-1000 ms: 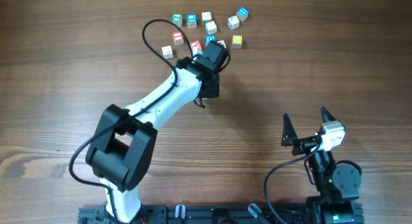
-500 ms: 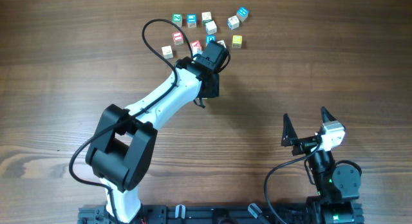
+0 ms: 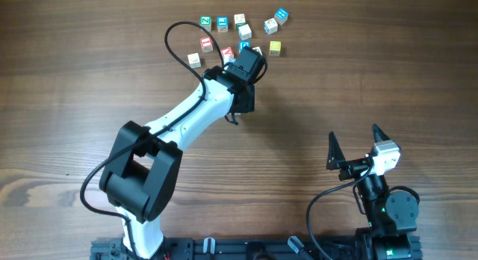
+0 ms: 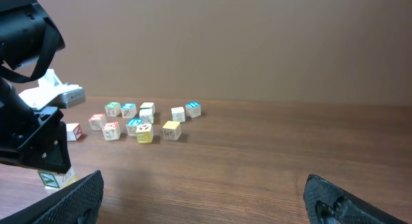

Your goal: Form a tower

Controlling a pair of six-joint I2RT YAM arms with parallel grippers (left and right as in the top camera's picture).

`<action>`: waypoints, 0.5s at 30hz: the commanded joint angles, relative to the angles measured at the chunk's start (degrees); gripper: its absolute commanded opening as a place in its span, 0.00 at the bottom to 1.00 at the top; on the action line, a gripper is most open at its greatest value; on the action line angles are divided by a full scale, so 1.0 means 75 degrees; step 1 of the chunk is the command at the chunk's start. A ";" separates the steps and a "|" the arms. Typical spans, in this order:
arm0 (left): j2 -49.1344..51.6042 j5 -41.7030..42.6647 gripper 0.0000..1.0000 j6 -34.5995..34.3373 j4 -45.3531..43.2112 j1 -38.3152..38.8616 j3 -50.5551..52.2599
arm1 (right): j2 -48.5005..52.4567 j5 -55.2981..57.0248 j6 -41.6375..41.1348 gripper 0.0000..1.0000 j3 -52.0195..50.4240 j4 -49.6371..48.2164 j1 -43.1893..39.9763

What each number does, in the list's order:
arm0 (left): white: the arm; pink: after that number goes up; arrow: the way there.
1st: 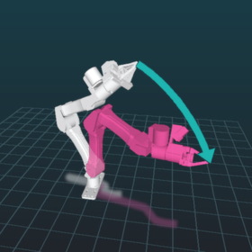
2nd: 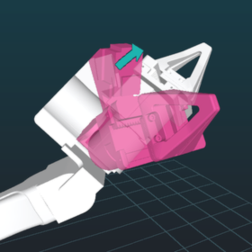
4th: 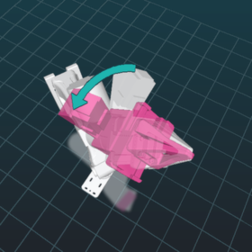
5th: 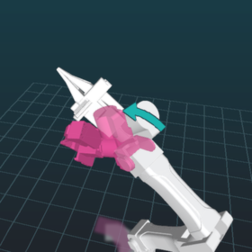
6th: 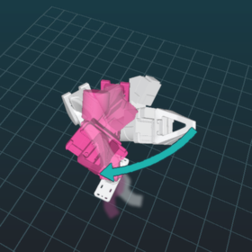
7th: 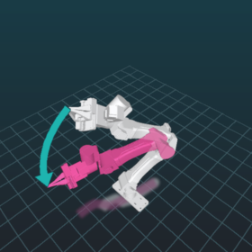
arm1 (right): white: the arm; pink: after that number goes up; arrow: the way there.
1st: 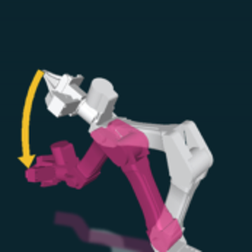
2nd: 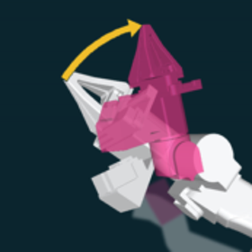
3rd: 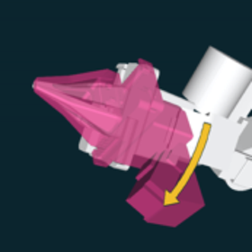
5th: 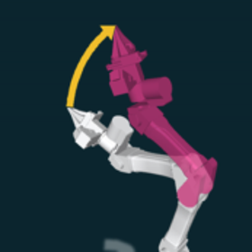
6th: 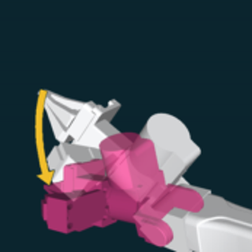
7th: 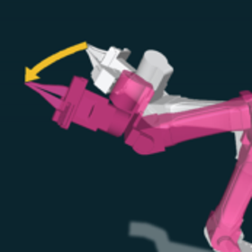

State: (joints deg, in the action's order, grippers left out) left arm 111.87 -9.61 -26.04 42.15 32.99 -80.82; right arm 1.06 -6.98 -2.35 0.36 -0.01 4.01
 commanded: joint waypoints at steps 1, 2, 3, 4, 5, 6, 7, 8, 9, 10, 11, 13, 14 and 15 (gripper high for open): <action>0.0108 -0.0099 0.35 -0.0017 -0.0020 0.0015 0.0050 | -0.0035 0.0134 -0.0102 1.00 -0.0009 -0.0041 -0.0044; 0.0108 -0.0099 0.35 -0.0017 -0.0017 0.0015 0.0050 | -0.0035 0.0134 -0.0102 1.00 -0.0006 -0.0041 -0.0044; 0.0108 -0.0099 0.38 -0.0017 -0.0017 0.0017 0.0050 | -0.0035 0.0134 -0.0102 1.00 -0.0006 -0.0041 -0.0044; 0.0108 -0.0099 0.43 -0.0017 -0.0017 0.0017 0.0050 | -0.0035 0.0134 -0.0105 1.00 -0.0006 -0.0041 -0.0044; 0.0108 -0.0096 0.46 -0.0017 -0.0015 0.0017 0.0050 | -0.0035 0.0134 -0.0102 1.00 -0.0009 -0.0041 -0.0044; 0.0108 -0.0096 0.46 -0.0017 0.0000 0.0017 0.0050 | -0.0035 0.0134 -0.0102 1.00 -0.0009 -0.0041 -0.0044; 0.0108 -0.0085 0.42 -0.0017 0.0015 0.0017 0.0050 | -0.0035 0.0134 -0.0102 1.00 -0.0009 -0.0041 -0.0044; 0.0108 -0.0041 0.40 -0.0017 0.0038 0.0017 0.0050 | -0.0035 0.0134 -0.0102 1.00 -0.0009 -0.0041 -0.0044; 0.0108 0.0006 0.40 -0.0017 0.0070 0.0017 0.0050 | -0.0035 0.0134 -0.0105 1.00 -0.0006 -0.0041 -0.0044; 0.0108 0.0038 0.40 -0.0017 0.0099 0.0017 0.0050 | -0.0035 0.0134 -0.0099 1.00 -0.0006 -0.0041 -0.0044; 0.0105 0.0085 0.40 -0.0017 0.0125 0.0017 0.0050 | -0.0035 0.0134 -0.0102 1.00 -0.0006 -0.0041 -0.0044; 0.0108 0.0131 0.40 -0.0017 0.0149 0.0017 0.0050 | -0.0035 0.0134 -0.0102 1.00 -0.0009 -0.0041 -0.0044; 0.0105 0.0131 0.40 -0.0017 0.0149 0.0017 0.0050 | -0.0035 0.0134 -0.0102 1.00 -0.0006 -0.0041 -0.0044; 0.0108 0.0131 0.41 -0.0017 0.0149 0.0017 0.0050 | -0.0035 0.0134 -0.0102 1.00 -0.0009 -0.0041 -0.0044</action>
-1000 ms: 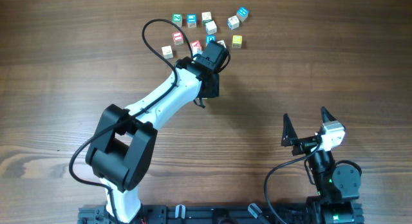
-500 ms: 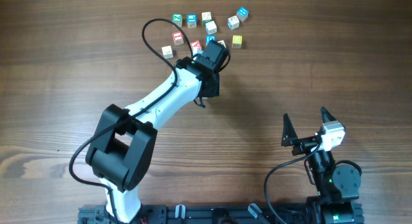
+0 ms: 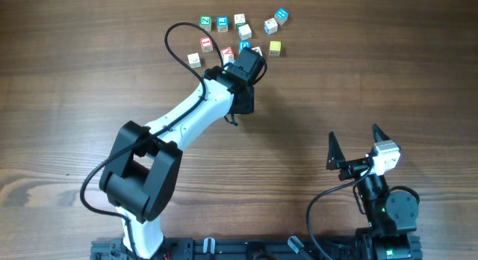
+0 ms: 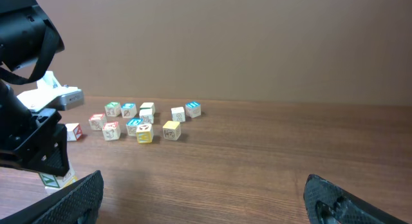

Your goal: Form a tower

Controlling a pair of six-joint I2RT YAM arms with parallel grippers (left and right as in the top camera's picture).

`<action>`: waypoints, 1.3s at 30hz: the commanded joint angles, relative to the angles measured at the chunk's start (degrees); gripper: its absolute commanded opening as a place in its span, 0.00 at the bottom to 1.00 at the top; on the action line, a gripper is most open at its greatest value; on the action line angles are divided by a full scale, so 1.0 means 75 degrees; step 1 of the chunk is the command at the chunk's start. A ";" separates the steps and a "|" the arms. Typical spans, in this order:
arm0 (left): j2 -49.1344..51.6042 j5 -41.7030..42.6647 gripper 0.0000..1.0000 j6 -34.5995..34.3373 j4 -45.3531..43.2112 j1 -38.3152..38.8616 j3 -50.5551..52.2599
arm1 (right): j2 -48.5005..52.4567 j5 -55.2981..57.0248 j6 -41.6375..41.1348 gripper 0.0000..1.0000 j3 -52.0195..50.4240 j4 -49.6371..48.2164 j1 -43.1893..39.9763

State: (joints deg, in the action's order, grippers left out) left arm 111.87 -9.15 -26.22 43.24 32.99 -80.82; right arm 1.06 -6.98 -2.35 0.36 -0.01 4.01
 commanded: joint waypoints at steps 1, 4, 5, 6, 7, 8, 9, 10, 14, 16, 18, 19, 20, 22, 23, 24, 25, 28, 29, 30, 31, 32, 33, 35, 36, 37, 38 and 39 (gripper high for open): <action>0.0108 0.0070 0.41 0.0006 0.0000 0.0017 0.0050 | -0.0035 0.0134 -0.0102 1.00 -0.0006 -0.0041 -0.0044; 0.0108 0.0067 0.56 0.0006 -0.0012 0.0015 0.0050 | -0.0035 0.0134 -0.0102 1.00 -0.0006 -0.0041 -0.0044; 0.0108 0.0070 0.60 0.0006 -0.0026 0.0015 0.0050 | -0.0035 0.0134 -0.0102 1.00 -0.0006 -0.0041 -0.0044; 0.0108 0.0073 0.62 -0.0023 -0.0029 0.0017 0.0050 | -0.0035 0.0134 -0.0102 1.00 -0.0006 -0.0041 -0.0044; 0.0114 0.0076 0.63 -0.0213 -0.0020 0.0017 0.0050 | -0.0035 0.0134 -0.0099 1.00 -0.0006 -0.0041 -0.0044; 0.0117 0.0134 0.63 -0.0291 -0.0006 0.0017 0.0050 | -0.0035 0.0134 -0.0102 1.00 -0.0006 -0.0041 -0.0044; 0.0117 0.0157 0.63 -0.0420 0.0006 0.0017 0.0050 | -0.0035 0.0134 -0.0102 1.00 -0.0006 -0.0041 -0.0044; 0.0122 0.0154 0.63 -0.0481 0.0006 0.0017 0.0050 | -0.0035 0.0134 -0.0105 1.00 -0.0009 -0.0041 -0.0044; 0.0128 0.0353 0.63 -0.0577 -0.0035 0.0015 0.0050 | -0.0035 0.0134 -0.0102 1.00 -0.0006 -0.0041 -0.0044; 0.0073 0.0356 0.66 -0.0571 -0.0265 -0.0058 0.0000 | -0.0035 0.0134 -0.0102 1.00 -0.0009 -0.0041 -0.0044; -0.0052 0.0565 0.69 -0.0574 -0.0376 -0.0306 -0.0216 | -0.0035 0.0134 -0.0102 1.00 -0.0006 -0.0041 -0.0044; -0.0096 0.0685 0.69 -0.0574 -0.0408 -0.0443 -0.0306 | -0.0035 0.0134 -0.0099 1.00 -0.0006 -0.0041 -0.0044; -0.0128 0.0749 0.70 -0.0574 -0.0466 -0.0583 -0.0373 | -0.0035 0.0134 -0.0102 1.00 -0.0006 -0.0041 -0.0044; -0.0160 0.0772 0.74 -0.0574 -0.0641 -0.0909 -0.0402 | -0.0035 0.0134 -0.0102 1.00 -0.0009 -0.0041 -0.0044; -0.0160 0.0836 0.75 -0.0577 -0.0662 -0.1078 -0.0402 | -0.0035 0.0134 -0.0102 1.00 -0.0006 -0.0041 -0.0044; -0.0160 0.0947 0.77 -0.0574 -0.0656 -0.1300 -0.0399 | -0.0035 0.0134 -0.0102 1.00 -0.0009 -0.0041 -0.0044; -0.0160 0.1023 0.77 -0.0574 -0.0629 -0.1530 -0.0399 | -0.0035 0.0134 -0.0102 1.00 -0.0009 -0.0041 -0.0044; -0.0160 0.1046 0.80 -0.0574 -0.0551 -0.2084 -0.0399 | -0.0035 0.0134 -0.0102 1.00 -0.0006 -0.0041 -0.0044; -0.0160 0.1043 0.80 -0.0568 -0.0484 -0.2387 -0.0399 | -0.0035 0.0134 -0.0099 1.00 -0.0009 -0.0041 -0.0044; -0.0160 0.1037 0.80 -0.0565 -0.0417 -0.2678 -0.0399 | -0.0035 0.0134 -0.0102 1.00 -0.0006 -0.0041 -0.0044; -0.0160 0.1029 0.80 -0.0542 -0.0356 -0.2952 -0.0399 | -0.0035 0.0134 -0.0102 1.00 -0.0009 -0.0041 -0.0044; -0.0160 0.1008 0.80 -0.0542 -0.0280 -0.3188 -0.0399 | -0.0035 0.0134 -0.0102 1.00 -0.0006 -0.0041 -0.0044; -0.0160 0.0944 0.81 -0.0539 -0.0178 -0.3500 -0.0396 | -0.0035 0.0134 -0.0102 1.00 -0.0006 -0.0041 -0.0044; -0.0160 0.0542 0.98 -0.0542 0.0119 -0.4199 -0.0399 | -0.0035 0.0134 -0.0102 1.00 -0.0006 -0.0041 -0.0044; -0.0160 0.0373 1.00 -0.0542 0.0251 -0.4473 -0.0396 | -0.0035 0.0134 -0.0099 1.00 -0.0006 -0.0041 -0.0044; -0.0160 0.0227 1.00 -0.0542 0.0396 -0.4771 -0.0396 | -0.0035 0.0134 -0.0105 1.00 -0.0006 -0.0041 -0.0044; -0.0160 0.0207 1.00 -0.0542 0.0545 -0.5112 -0.0396 | -0.0035 0.0134 -0.0102 1.00 -0.0009 -0.0041 -0.0044; -0.0160 0.0207 1.00 -0.0542 0.0577 -0.5409 -0.0367 | -0.0035 0.0134 -0.0102 1.00 -0.0009 -0.0041 -0.0044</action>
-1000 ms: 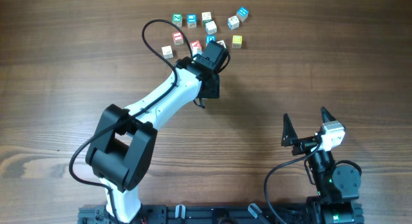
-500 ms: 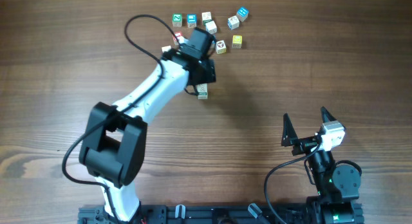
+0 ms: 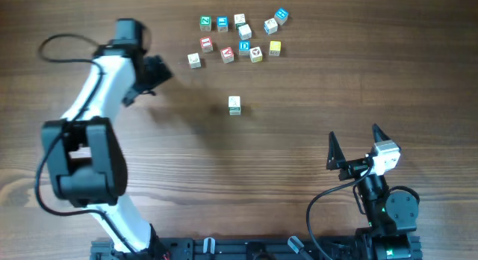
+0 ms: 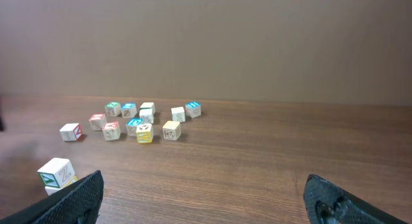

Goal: Form a tower
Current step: 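Open the left gripper and retract the left arm to the left side, then raise the right arm and move the right gripper over the block cluster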

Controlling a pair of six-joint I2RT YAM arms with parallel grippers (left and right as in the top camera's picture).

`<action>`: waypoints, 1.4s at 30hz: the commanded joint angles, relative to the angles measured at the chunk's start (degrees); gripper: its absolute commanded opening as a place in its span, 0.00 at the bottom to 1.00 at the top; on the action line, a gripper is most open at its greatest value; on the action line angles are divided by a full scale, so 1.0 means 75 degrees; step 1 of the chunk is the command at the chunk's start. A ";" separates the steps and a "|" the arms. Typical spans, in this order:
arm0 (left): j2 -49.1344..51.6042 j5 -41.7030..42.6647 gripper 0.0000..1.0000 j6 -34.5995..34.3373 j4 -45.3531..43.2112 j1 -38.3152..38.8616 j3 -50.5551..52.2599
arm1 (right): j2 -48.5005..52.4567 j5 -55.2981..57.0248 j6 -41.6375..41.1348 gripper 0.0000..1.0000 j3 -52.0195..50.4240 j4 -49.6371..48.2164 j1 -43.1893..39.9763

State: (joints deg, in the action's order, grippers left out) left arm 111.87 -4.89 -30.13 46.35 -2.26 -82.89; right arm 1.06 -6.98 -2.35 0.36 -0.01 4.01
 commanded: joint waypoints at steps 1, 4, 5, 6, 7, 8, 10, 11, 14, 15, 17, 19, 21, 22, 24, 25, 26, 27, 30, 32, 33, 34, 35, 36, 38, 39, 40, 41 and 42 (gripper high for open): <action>-0.0160 -0.0361 1.00 -0.0023 0.0163 -0.0953 -0.0079 | -0.0035 0.0134 -0.0102 1.00 -0.0006 -0.0041 -0.0044; -0.0157 -0.0356 1.00 -0.0026 0.0169 -0.1673 -0.0079 | -0.0035 0.0134 -0.0102 1.00 -0.0006 -0.0041 -0.0044; -0.0157 -0.0341 1.00 -0.0032 0.0169 -0.1824 -0.0079 | -0.0035 0.0134 -0.0102 1.00 -0.0009 -0.0041 -0.0044; -0.0157 -0.0297 1.00 -0.0026 0.0166 -0.1944 -0.0079 | -0.0035 0.0134 -0.0099 1.00 -0.0009 -0.0041 -0.0044; -0.0157 -0.0300 1.00 -0.0026 0.0166 -0.2075 -0.0079 | -0.0035 0.0134 -0.0102 1.00 -0.0006 -0.0041 -0.0044; -0.0157 -0.0300 1.00 -0.0026 0.0166 -0.2151 -0.0079 | -0.0035 0.0134 -0.0099 1.00 -0.0006 -0.0041 -0.0044; -0.0157 -0.0300 1.00 -0.0026 0.0166 -0.2238 -0.0079 | -0.0035 0.0134 -0.0105 1.00 -0.0009 -0.0041 -0.0044; -0.0157 -0.0300 1.00 -0.0026 0.0166 -0.2259 -0.0079 | -0.0035 0.0134 -0.0105 1.00 -0.0006 -0.0041 -0.0044; -0.0157 -0.0300 1.00 -0.0026 0.0166 -0.2259 -0.0079 | -0.0035 0.0134 -0.0102 1.00 -0.0009 -0.0041 -0.0044; -0.0157 -0.0300 1.00 -0.0026 0.0166 -0.2259 -0.0079 | -0.0035 0.0134 -0.0102 1.00 -0.0006 -0.0041 -0.0044; -0.0157 -0.0300 1.00 -0.0026 0.0166 -0.2259 -0.0079 | -0.0035 0.0134 -0.0102 1.00 -0.0009 -0.0041 -0.0044; -0.0157 -0.0300 1.00 -0.0026 0.0166 -0.2259 -0.0079 | -0.0035 0.0134 -0.0102 1.00 -0.0009 -0.0041 -0.0044; -0.0157 -0.0300 1.00 -0.0026 0.0166 -0.2259 -0.0079 | -0.0035 0.0134 -0.0102 1.00 -0.0006 -0.0041 -0.0044; -0.0157 -0.0300 1.00 -0.0026 0.0166 -0.2259 -0.0079 | -0.0035 0.0134 -0.0102 1.00 -0.0009 -0.0041 -0.0044; -0.0157 -0.0300 1.00 -0.0026 0.0166 -0.2256 -0.0079 | -0.0035 0.0134 -0.0105 1.00 -0.0006 -0.0041 -0.0044; -0.0157 -0.0300 1.00 -0.0026 0.0166 -0.2256 -0.0079 | -0.0035 0.0134 -0.0102 1.00 -0.0009 -0.0041 -0.0044; -0.0157 -0.0300 1.00 -0.0026 0.0166 -0.2256 -0.0079 | -0.0035 0.0134 -0.0102 1.00 -0.0009 -0.0041 -0.0044; -0.0157 -0.0300 1.00 -0.0026 0.0166 -0.2259 -0.0079 | -0.0035 0.0134 -0.0102 1.00 -0.0009 -0.0041 -0.0044; -0.0157 -0.0300 1.00 -0.0026 0.0166 -0.2256 -0.0079 | -0.0035 0.0134 -0.0102 0.99 -0.0009 -0.0041 -0.0044; -0.0157 -0.0300 1.00 -0.0026 0.0166 -0.2259 -0.0079 | -0.0035 0.0134 -0.0102 1.00 -0.0006 -0.0041 -0.0044; -0.0157 -0.0300 1.00 -0.0026 0.0166 -0.2256 -0.0079 | -0.0035 0.0134 -0.0105 1.00 -0.0009 -0.0041 -0.0044; -0.0157 -0.0300 1.00 -0.0026 0.0166 -0.2256 -0.0079 | -0.0035 0.0134 -0.0102 1.00 -0.0009 -0.0041 -0.0044; -0.0157 -0.0300 1.00 -0.0026 0.0166 -0.2256 -0.0079 | -0.0035 0.0134 -0.0102 0.99 -0.0009 -0.0041 -0.0044; -0.0157 -0.0300 1.00 -0.0026 0.0166 -0.2256 -0.0079 | -0.0035 0.0134 -0.0105 1.00 -0.0006 -0.0041 -0.0044; -0.0157 -0.0300 1.00 -0.0026 0.0166 -0.2259 -0.0079 | -0.0035 0.0134 -0.0099 1.00 -0.0009 -0.0041 -0.0044; -0.0157 -0.0300 1.00 -0.0026 0.0166 -0.2256 -0.0079 | -0.0035 0.0134 -0.0102 1.00 -0.0006 -0.0041 -0.0044; -0.0157 -0.0300 1.00 -0.0026 0.0166 -0.2256 -0.0079 | -0.0035 0.0134 -0.0102 1.00 -0.0009 -0.0041 -0.0044; -0.0157 -0.0300 1.00 -0.0026 0.0166 -0.2256 -0.0079 | -0.0035 0.0134 -0.0102 1.00 -0.0006 -0.0041 -0.0044; -0.0157 -0.0300 1.00 -0.0026 0.0166 -0.2256 -0.0079 | -0.0035 0.0134 -0.0102 1.00 -0.0006 -0.0041 -0.0044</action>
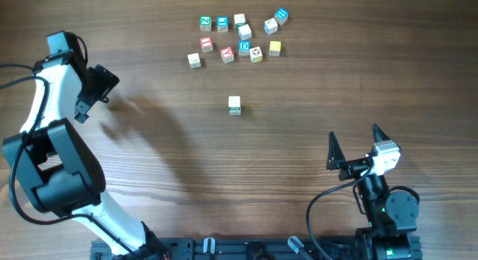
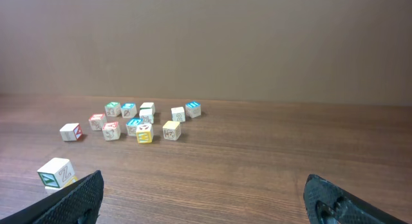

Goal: Form a tower
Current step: 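Raise the right arm and move the right gripper over the block cluster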

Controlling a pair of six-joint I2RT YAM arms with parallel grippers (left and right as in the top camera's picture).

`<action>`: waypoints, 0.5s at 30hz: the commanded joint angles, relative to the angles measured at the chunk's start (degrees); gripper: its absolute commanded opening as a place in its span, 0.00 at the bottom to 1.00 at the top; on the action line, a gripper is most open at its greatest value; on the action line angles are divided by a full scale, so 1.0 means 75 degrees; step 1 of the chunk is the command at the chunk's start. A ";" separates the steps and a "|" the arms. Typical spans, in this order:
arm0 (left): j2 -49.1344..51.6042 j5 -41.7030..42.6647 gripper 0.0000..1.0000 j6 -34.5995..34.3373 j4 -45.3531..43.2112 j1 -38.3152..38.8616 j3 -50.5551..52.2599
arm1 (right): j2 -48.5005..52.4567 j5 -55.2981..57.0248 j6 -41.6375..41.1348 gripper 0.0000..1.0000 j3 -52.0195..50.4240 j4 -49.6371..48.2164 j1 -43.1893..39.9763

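Note:
A white block with a green letter [image 1: 234, 104] stands alone mid-table. In the right wrist view the same white block [image 2: 55, 172] shows a sliver of yellow under its right edge, seemingly a second block beneath it. A cluster of loose letter blocks [image 1: 240, 37] lies at the far side, also seen as the cluster [image 2: 143, 122]. My left gripper [image 1: 95, 94] is far off at the table's left, fingers spread and nothing between them. My right gripper [image 1: 353, 137] rests open near the front right, holding nothing.
The left arm's white links [image 1: 46, 103] run down the table's left side with a black cable looping off the edge. The right arm's base [image 1: 385, 204] sits at the front right. A plain brown wall backs the table in the right wrist view.
The left arm has swung farther left, from beside the cluster's left end to the table's left edge. The lone block and the cluster have not moved. The right arm is unchanged.
At the two oldest moments my left gripper was down over the white block in mid-table, just below the cluster. Later it was away to the left and the block stood free. Now it is at the far left edge. The right gripper stayed open throughout.

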State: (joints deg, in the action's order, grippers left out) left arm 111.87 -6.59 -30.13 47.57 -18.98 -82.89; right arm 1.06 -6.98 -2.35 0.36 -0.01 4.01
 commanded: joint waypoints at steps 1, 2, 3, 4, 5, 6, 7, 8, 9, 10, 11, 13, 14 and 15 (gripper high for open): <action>-0.0157 -0.0073 1.00 -0.0026 0.0003 -0.0029 -0.0079 | -0.0035 0.0134 -0.0102 1.00 -0.0006 -0.0041 -0.0044; -0.0157 -0.0073 1.00 -0.0026 0.0003 -0.0026 -0.0079 | -0.0035 0.0134 -0.0102 1.00 -0.0006 -0.0041 -0.0044; -0.0157 -0.0073 1.00 -0.0026 0.0003 -0.0026 -0.0079 | -0.0035 0.0134 -0.0102 1.00 -0.0009 -0.0041 -0.0044; -0.0157 -0.0073 1.00 -0.0026 0.0003 -0.0026 -0.0079 | -0.0035 0.0134 -0.0102 1.00 -0.0009 -0.0041 -0.0044; -0.0157 -0.0073 1.00 -0.0026 0.0003 -0.0026 -0.0079 | -0.0035 0.0134 -0.0102 1.00 -0.0006 -0.0041 -0.0044; -0.0157 -0.0073 1.00 -0.0026 0.0003 -0.0026 -0.0079 | -0.0035 0.0134 -0.0102 1.00 -0.0009 -0.0041 -0.0044; -0.0157 -0.0073 1.00 -0.0026 0.0006 -0.0026 -0.0079 | -0.0035 0.0143 -0.0073 1.00 -0.0009 -0.0050 -0.0044; -0.0157 -0.0073 1.00 -0.0026 0.0003 -0.0026 -0.0079 | -0.0035 0.0286 0.0131 1.00 -0.0009 -0.0178 -0.0044; -0.0157 -0.0073 1.00 -0.0026 0.0003 -0.0026 -0.0079 | -0.0035 0.0379 0.0289 1.00 -0.0009 -0.0434 -0.0044; -0.0157 -0.0073 1.00 -0.0026 0.0003 -0.0026 -0.0079 | -0.0035 0.0140 0.0140 1.00 -0.0006 -0.0673 -0.0044; -0.0157 -0.0073 1.00 -0.0026 0.0003 -0.0026 -0.0079 | -0.0035 -0.0079 -0.0006 1.00 -0.0006 -0.0740 -0.0044; -0.0157 -0.0073 1.00 -0.0026 0.0003 -0.0026 -0.0079 | -0.0035 -0.0187 -0.0035 1.00 -0.0009 -0.0259 -0.0044; -0.0157 -0.0073 1.00 -0.0026 0.0003 -0.0026 -0.0079 | -0.0035 -0.0131 -0.0055 1.00 -0.0009 -0.0440 -0.0044; -0.0157 -0.0073 1.00 -0.0026 0.0003 -0.0026 -0.0079 | -0.0035 -0.0289 -0.0187 1.00 -0.0006 -0.0548 -0.0044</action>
State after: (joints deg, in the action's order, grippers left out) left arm 111.87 -6.59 -30.13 47.57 -18.98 -82.89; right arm 1.06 -7.09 -1.89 0.34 -2.31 4.01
